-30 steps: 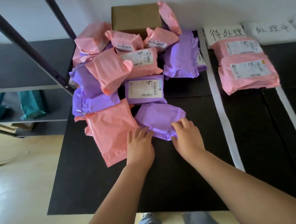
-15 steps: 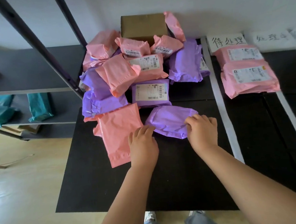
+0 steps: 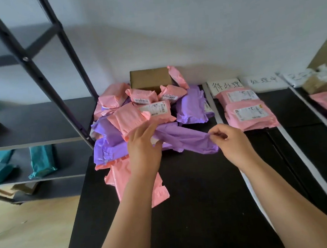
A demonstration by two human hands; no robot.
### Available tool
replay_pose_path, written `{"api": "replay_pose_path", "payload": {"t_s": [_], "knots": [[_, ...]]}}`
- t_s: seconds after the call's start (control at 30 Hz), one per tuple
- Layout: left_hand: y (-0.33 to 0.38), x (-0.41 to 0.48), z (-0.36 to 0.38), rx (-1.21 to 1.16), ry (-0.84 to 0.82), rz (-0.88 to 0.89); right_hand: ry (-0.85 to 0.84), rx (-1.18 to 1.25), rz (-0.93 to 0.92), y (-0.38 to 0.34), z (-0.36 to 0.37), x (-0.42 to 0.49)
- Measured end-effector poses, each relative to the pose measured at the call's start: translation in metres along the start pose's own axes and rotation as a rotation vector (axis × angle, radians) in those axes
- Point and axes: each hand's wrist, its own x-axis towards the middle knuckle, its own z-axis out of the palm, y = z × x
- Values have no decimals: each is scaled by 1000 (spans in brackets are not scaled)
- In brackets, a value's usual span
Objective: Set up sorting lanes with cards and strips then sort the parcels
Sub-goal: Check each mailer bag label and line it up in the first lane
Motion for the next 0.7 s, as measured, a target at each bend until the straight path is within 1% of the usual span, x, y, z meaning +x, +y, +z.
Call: {"api": "replay_pose_path", "payload": {"t_s": [0.13,0.2,0.27,0.33,0.4,0.53,0.63,0.7], "knots": [[16,17,-24,13,49,103,-2,52,-8,-18,-12,2],[23,21,-34,-3,80,141,26,11,-25,-28,-13,-1],[31,24,-43,-32,130,171,133,-113,-120,-41,-14,-6],[40,28,-50,-38,166,203,222,-163,-271,-58,-14,-12],[49,33,-56,-27,180,243,233,-189,-391,-77,-14,-16],[67,39,-69,-55,171,286,233,-343,-444,-101,-10,-15],[78,37,-77,-90,238,283,302,-234,-490,-108,-10,-16],[82,33,-83,-117,304,244,340,-157,-477,-110,-12,-17]]}}
